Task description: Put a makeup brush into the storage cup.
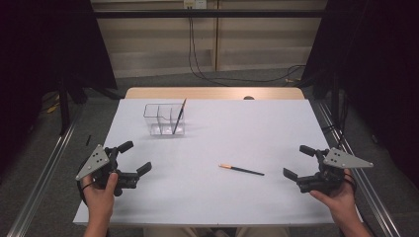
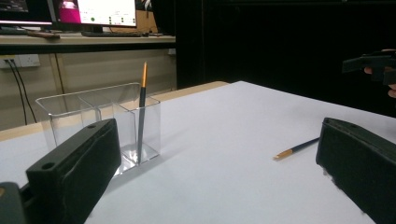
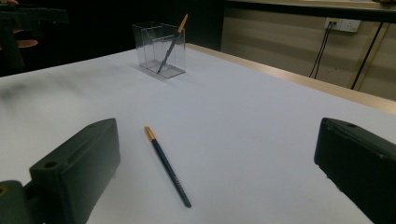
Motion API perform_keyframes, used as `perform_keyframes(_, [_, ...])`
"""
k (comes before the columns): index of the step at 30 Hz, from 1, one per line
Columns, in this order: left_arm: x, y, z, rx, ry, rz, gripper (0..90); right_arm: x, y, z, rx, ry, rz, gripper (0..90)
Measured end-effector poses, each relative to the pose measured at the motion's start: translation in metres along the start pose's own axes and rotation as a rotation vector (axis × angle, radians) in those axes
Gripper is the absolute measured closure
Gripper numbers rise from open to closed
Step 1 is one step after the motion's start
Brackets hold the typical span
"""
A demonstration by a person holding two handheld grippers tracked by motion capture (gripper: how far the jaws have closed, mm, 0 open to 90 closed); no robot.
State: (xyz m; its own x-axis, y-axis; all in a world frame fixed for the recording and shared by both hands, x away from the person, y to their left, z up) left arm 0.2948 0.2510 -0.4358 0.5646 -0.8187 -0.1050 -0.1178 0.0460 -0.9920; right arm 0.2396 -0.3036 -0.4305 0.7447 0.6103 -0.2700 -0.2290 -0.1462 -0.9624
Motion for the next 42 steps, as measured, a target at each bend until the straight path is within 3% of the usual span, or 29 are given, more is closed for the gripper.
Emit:
perform_keyframes(18, [-0.003, 0.001, 0.000, 0.007, 0.006, -0.001, 0.0, 0.019, -0.012, 0.000, -0.011, 0.001, -0.017, 0.0])
perform_keyframes(42, [-0.001, 0.002, 0.000, -0.003, 0.013, -0.009, 0.1, 0.045, -0.021, -0.001, 0.010, -0.017, -0.035, 0.0])
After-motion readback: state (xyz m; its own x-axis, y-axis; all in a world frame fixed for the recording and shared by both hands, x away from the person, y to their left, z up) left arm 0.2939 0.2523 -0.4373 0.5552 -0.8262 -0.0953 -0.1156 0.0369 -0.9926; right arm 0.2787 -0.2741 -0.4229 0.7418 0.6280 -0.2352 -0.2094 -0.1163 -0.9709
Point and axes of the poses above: each handheld gripper's, and its own axes: x roughly forward along the jaws, y roughly out of its underside, z roughly to its left, the point moved 2 cm from there along x, roughly forward along the jaws, and after that the axes turned 3 degrees about y, right-handed, at the moved point
